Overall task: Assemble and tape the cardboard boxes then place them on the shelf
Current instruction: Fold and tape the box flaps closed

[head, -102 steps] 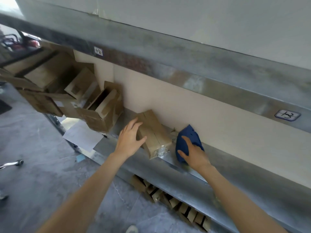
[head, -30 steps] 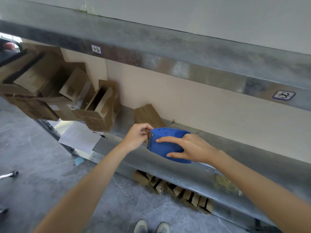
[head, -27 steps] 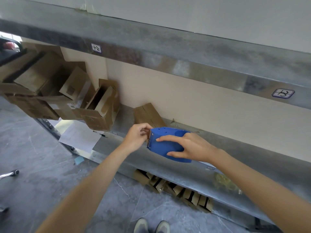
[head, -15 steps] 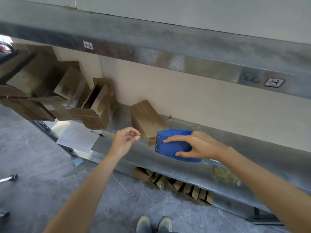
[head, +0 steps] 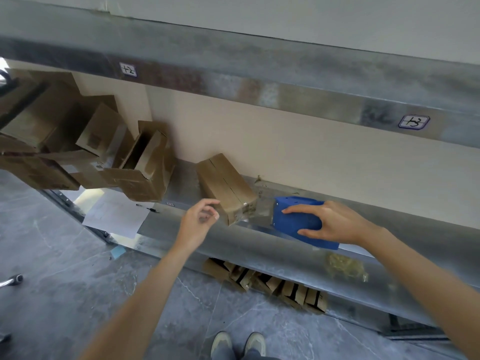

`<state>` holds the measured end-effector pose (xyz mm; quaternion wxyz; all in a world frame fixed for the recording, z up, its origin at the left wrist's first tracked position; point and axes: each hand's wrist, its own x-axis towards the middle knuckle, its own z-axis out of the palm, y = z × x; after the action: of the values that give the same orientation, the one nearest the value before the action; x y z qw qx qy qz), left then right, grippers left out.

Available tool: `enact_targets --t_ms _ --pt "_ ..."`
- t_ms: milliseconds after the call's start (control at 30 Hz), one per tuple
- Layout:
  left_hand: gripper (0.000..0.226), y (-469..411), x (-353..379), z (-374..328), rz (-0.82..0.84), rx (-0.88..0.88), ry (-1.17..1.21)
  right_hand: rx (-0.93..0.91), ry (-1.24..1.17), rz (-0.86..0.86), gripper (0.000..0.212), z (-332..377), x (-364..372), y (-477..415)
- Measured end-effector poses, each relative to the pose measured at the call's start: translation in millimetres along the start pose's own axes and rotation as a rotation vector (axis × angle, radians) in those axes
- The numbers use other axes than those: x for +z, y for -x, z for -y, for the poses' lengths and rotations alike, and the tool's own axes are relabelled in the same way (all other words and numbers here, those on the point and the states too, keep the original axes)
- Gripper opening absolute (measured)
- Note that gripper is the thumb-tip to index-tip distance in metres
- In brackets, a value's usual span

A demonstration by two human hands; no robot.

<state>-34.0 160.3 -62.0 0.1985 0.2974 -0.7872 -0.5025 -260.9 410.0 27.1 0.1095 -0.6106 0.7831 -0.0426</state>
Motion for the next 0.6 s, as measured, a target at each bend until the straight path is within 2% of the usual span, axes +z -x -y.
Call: enact_targets --t_ms 600 --pt "0.038 -2.5 20.5 9.3 -0.042 0.007 -0.027 0.037 0.038 0.012 0.052 -8.2 17.2 -3.9"
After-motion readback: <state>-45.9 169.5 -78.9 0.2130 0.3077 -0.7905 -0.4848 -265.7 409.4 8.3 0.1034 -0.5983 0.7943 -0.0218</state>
